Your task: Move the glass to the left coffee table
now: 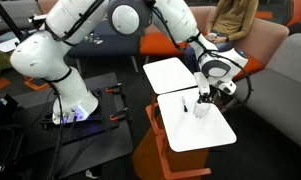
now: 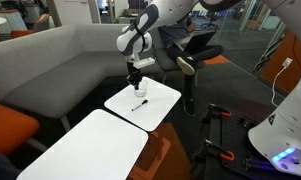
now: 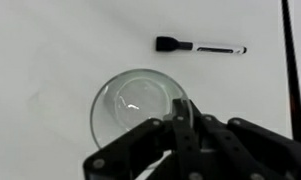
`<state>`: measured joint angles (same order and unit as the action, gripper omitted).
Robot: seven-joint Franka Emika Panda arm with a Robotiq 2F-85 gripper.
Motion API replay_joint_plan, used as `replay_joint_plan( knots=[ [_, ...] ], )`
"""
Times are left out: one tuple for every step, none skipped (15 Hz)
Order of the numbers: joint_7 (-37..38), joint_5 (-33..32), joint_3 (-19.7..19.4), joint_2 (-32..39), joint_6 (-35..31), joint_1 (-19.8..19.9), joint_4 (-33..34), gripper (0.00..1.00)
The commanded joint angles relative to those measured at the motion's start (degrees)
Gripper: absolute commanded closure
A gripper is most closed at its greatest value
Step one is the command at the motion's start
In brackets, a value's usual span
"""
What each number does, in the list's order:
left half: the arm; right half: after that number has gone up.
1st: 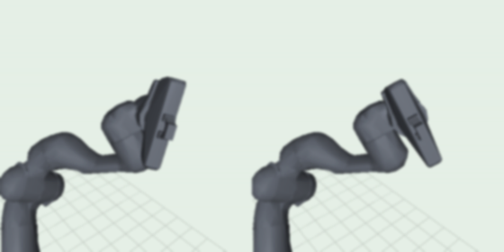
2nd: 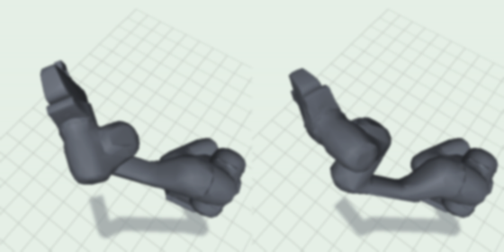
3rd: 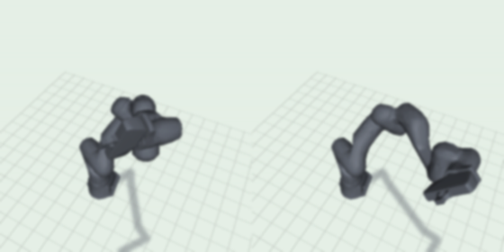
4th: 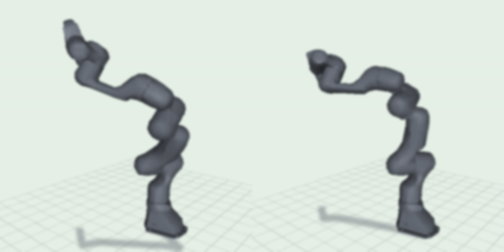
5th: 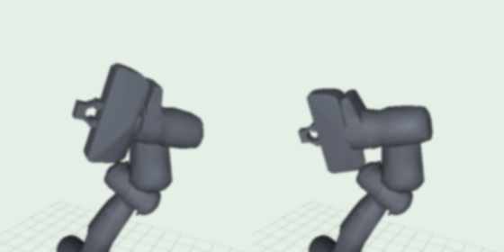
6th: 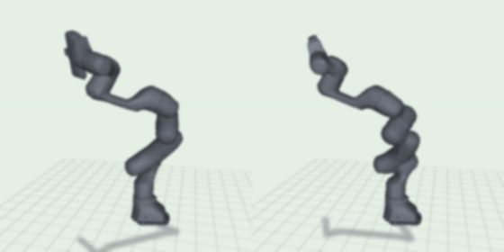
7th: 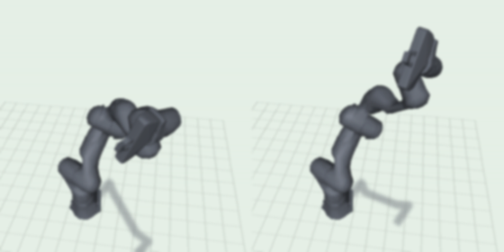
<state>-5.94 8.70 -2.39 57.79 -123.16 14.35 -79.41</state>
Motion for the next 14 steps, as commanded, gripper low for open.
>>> replay_joint_plan(
  knots=[
    [3.0,-3.8,-1.6,-2.3,-3.0,-5.0,-2.7,0.98],
    [3.2,-4.8,-1.4,-2.7,-3.7,-6.5,-3.1,0.98],
    [3.3,-5.6,-1.0,-2.8,-4.0,-7.7,-3.0,0.98],
    [3.2,-6.4,-0.6,-2.7,-4.1,-9.1,-2.6,0.98],
    [2.7,-7.0,0.0,-2.4,-3.9,-10.5,-2.0,0.98],
    [2.6,-7.6,0.5,-2.3,-3.5,-11.8,-1.6,0.98],
    [2.5,-8.4,0.9,-1.8,-3.4,-13.4,-1.1,0.98],
    [2.3,-9.2,1.3,-1.3,-3.1,-14.8,-0.6,0.98],
    [2.1,-9.7,2.0,-0.8,-2.9,-15.9,-0.2,0.98],
    [2.3,-10.4,2.3,-0.4,-2.7,-17.2,0.2,0.98],
    [2.3,-10.9,2.7,-0.2,-2.7,-18.4,0.2,0.98],
    [2.4,-11.7,2.9,0.2,-3.2,-19.8,0.1,0.98],
    [2.2,-12.3,3.4,0.4,-3.4,-20.8,0.0,0.98],
    [2.1,-13.0,3.6,0.8,-4.0,-21.9,-0.2,0.98]
  ],
)
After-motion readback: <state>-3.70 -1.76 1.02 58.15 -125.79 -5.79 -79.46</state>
